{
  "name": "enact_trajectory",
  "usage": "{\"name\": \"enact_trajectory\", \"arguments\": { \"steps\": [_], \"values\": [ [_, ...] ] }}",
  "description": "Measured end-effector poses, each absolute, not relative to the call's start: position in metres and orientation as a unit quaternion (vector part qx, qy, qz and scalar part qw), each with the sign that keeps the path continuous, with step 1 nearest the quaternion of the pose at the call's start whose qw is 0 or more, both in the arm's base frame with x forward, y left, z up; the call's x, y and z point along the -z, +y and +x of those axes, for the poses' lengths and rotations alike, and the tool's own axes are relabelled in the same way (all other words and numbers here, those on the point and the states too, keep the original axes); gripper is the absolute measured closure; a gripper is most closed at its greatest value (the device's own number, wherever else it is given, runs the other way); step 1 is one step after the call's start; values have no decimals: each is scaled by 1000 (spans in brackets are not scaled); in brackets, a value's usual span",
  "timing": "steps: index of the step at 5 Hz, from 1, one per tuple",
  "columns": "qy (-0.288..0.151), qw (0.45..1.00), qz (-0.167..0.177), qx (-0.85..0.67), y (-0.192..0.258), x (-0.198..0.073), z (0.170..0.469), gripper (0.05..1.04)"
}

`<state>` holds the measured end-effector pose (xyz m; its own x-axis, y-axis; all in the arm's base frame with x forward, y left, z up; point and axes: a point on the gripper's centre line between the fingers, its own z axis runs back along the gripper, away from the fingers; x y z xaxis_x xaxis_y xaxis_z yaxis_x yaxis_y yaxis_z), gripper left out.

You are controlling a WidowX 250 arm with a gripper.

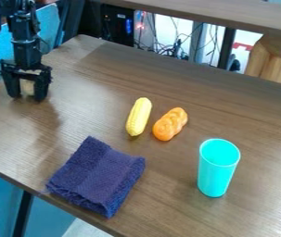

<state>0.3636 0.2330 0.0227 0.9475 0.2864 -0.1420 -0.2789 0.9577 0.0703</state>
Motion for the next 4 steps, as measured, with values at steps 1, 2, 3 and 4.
{"name": "enact_trajectory", "arguments": {
  "steps": [1,2,3,4],
  "values": [
    [74,987,27,-141,231,-22,368,353],
    [68,986,24,-148,226,-24,366,496],
    [74,986,23,-148,218,-26,351,519],
    [92,986,46,-133,197,-50,319,519]
  ]
}}
